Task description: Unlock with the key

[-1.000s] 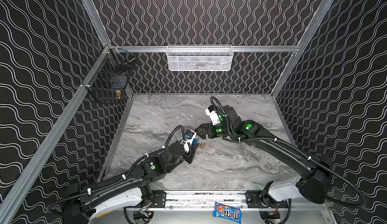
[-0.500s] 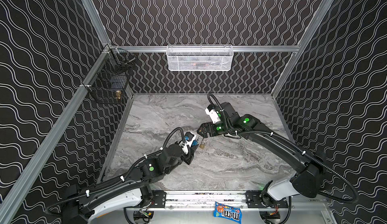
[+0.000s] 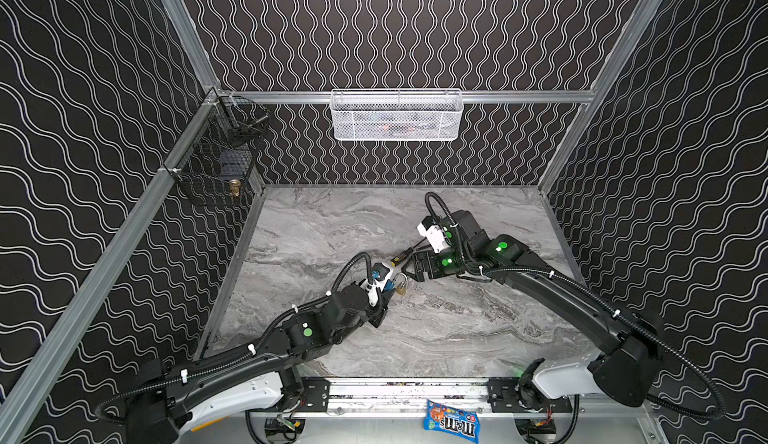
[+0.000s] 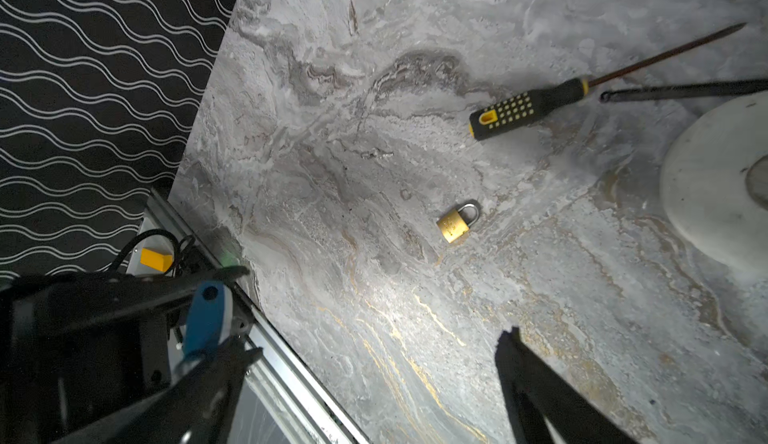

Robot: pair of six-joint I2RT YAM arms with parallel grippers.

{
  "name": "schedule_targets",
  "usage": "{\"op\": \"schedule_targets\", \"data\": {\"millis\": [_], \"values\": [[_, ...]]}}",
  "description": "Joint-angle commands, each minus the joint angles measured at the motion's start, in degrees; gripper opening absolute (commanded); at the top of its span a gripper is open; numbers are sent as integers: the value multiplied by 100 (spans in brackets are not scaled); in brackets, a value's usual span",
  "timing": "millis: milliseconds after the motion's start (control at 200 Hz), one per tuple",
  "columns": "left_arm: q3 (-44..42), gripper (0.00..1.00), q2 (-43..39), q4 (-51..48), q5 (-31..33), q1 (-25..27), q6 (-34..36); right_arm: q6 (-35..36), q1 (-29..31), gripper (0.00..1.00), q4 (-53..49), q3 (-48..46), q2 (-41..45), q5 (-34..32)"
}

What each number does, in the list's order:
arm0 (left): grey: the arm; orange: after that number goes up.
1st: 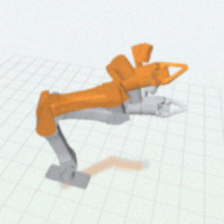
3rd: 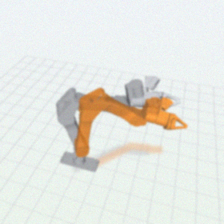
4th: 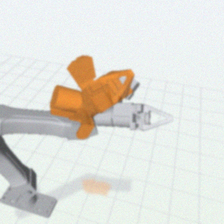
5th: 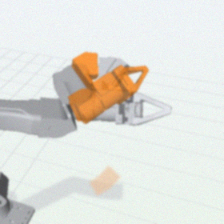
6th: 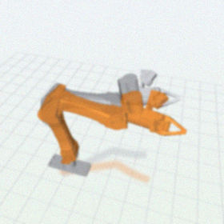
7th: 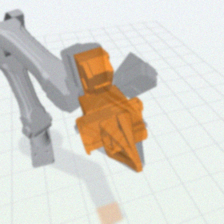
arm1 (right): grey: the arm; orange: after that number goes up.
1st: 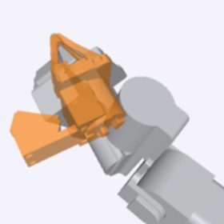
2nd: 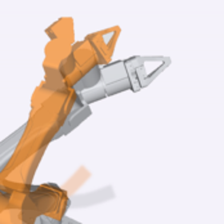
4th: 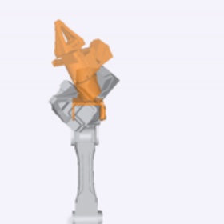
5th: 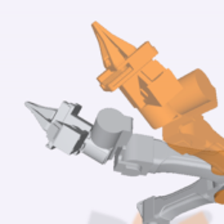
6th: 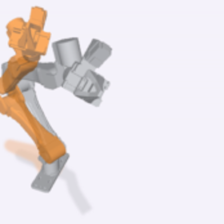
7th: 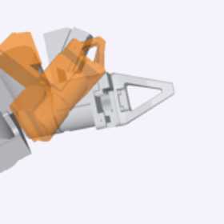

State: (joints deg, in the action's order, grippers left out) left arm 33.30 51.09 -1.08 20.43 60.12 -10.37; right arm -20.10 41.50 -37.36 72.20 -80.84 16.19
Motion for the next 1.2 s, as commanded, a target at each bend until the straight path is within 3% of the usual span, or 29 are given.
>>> {"op": "schedule_targets", "data": {"millis": [0, 195, 571, 641, 811, 961, 1066, 1191], "values": [[-64, 0, -28, 571, -2, -9, -51, 51, -122, 95, 70, -140, -9, 84], [59, 0, 43, 361, 120, -9, -80, 90, -177, 95, 301, -256, -38, 825], [80, 0, 118, 77, 401, -9, -293, -152, -221, 96, 725, -602, 247, 1078], [97, 0, 133, -104, 500, -9, -396, -135, -229, 96, 644, -615, 222, 856], [338, 0, 260, -1668, 998, -9, -1541, -179, -265, 96, 503, -737, 248, 259], [464, 0, 623, -3104, 845, -9, -2685, -326, -265, 96, 815, -1092, 255, -109], [388, 0, 936, -3502, 632, -26, -3167, -411, -259, 96, 871, -1175, 159, -150], [257, 0, 1296, -3410, 227, -91, -3277, -550, -260, 96, 1161, -1413, 174, -192]]}}
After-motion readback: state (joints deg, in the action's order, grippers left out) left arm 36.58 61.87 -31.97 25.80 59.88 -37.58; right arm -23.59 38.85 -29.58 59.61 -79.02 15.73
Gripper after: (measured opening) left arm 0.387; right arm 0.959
